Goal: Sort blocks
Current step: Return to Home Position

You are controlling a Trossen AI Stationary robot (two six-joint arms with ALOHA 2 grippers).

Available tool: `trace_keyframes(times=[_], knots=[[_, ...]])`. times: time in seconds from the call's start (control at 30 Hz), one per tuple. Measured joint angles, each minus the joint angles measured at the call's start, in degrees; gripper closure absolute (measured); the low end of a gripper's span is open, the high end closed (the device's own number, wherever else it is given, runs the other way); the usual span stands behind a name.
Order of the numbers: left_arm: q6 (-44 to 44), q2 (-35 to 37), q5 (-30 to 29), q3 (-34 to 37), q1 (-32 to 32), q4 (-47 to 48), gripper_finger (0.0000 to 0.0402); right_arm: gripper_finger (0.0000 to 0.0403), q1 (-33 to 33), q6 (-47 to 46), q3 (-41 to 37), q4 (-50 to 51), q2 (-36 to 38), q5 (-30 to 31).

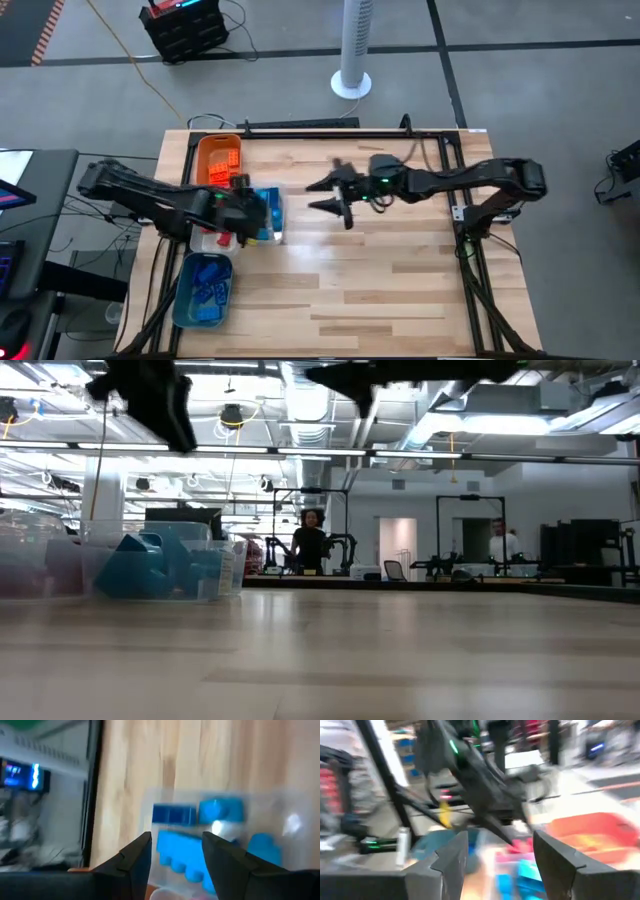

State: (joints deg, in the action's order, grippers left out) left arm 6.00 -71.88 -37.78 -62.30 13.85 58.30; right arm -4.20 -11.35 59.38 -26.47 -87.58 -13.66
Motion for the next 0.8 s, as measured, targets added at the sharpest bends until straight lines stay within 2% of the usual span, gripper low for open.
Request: trace_keyframes(times=[0.07, 0.17, 0.37, 0.5, 0.63, 0.8], knots=[[0.14, 5.4, -0.02, 1.09, 0.97, -3.73, 0.0235, 0.0179, 0.75, 3.27, -4.02, 0.11, 4.51, 4.91], [-1.33, 15.42, -0.02, 7.03, 1.85, -13.46, 0.0237, 0.0179, 2.05, 6.16, -11.15, -2.35, 11.55, 10.96], [-7.85, 33.49, 0.6, 26.03, 0.81, -45.13, 0.0237, 0.0179, 1.95, 7.06, -25.75, -12.27, 23.56, 12.35], [-8.32, 41.1, 3.71, 36.04, -0.64, -59.57, 0.0237, 0.0179, 0.47, 6.83, -33.13, -13.5, 30.75, 12.54], [-8.52, 45.65, 4.35, 41.37, -2.12, -65.94, 0.0237, 0.0179, 0.48, 5.47, -38.78, -17.33, 35.86, 12.54], [-9.42, 51.62, 4.45, 44.5, -3.06, -66.92, 0.0237, 0.0179, 1.64, 5.37, -44.59, -18.96, 42.6, 13.4]])
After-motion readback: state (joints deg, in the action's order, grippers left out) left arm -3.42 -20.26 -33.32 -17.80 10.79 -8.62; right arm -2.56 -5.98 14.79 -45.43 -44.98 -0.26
